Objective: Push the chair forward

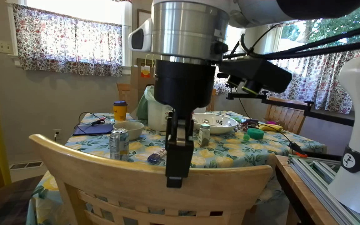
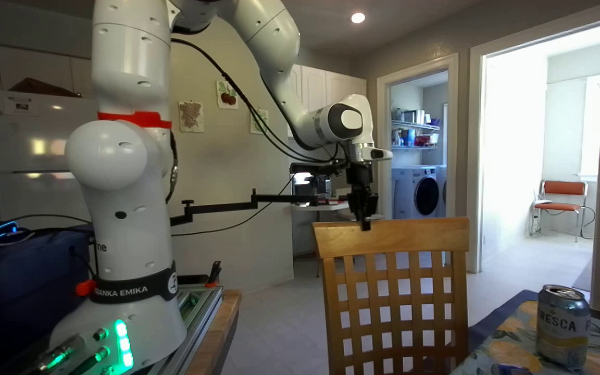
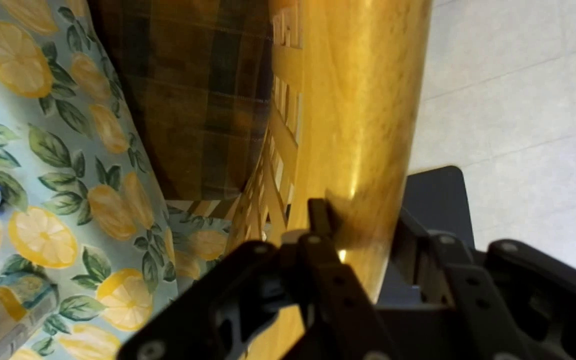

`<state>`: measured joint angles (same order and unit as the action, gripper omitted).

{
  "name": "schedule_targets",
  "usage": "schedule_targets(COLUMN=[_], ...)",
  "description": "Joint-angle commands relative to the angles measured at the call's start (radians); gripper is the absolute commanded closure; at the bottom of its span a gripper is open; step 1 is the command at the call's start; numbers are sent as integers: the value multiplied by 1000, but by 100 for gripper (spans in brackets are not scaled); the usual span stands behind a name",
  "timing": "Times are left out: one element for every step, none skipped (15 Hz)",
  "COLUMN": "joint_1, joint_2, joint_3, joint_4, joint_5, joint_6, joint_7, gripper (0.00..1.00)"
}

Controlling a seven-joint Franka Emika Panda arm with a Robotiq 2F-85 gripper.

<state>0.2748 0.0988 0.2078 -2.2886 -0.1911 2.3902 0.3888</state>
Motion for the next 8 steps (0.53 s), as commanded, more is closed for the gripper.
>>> schedule_targets(joint_1=[-38, -39, -43, -46, -48, -53, -57, -61], joint_2=[-14, -15, -15, -14, -14, -13, -10, -8], joint_3=[-40, -46, -53, -58, -68, -75, -85, -94], joint_4=[-52, -56, -60, -63, -67, -68, -65, -64], joint_5=[-64, -82, -100, -117, -155, -183, -218, -248], joint_6=[-68, -84, -94, -103, -109, -115, -127, -127], joint_7=[-59, -54, -52, -48, -27, -19, -2, 10], gripper=[92, 92, 92, 92, 92, 92, 92, 92])
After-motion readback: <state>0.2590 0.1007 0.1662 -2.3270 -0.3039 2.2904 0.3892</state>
